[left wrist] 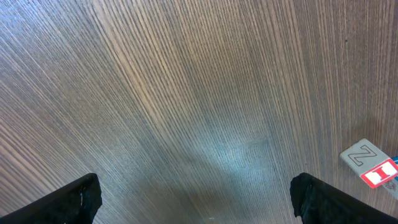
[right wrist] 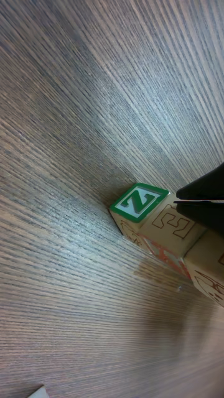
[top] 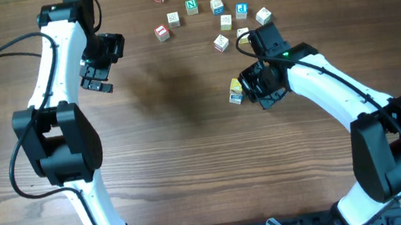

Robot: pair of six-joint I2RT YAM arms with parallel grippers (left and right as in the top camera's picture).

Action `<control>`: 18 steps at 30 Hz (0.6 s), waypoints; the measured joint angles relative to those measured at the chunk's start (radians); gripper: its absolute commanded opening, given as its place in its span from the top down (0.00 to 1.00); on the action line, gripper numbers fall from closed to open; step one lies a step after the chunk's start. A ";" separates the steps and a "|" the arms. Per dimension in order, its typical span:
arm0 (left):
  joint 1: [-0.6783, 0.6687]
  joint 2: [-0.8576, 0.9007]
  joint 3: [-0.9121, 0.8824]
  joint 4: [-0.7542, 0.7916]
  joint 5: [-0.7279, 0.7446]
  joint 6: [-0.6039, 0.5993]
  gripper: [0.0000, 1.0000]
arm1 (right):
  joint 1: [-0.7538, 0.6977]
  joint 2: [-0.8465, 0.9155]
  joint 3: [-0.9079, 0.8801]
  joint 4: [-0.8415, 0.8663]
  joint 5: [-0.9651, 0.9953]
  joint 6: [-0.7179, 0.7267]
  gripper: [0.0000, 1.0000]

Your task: Form a tower

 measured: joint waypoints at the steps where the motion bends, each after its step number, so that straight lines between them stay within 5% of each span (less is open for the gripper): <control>1: 0.000 0.000 0.000 0.000 0.000 0.000 0.00 | 0.000 0.000 0.000 0.001 -0.001 0.000 0.96; 18: 0.000 0.000 0.000 0.000 0.000 0.000 0.00 | -0.014 0.000 0.000 -0.131 -0.006 -0.013 0.96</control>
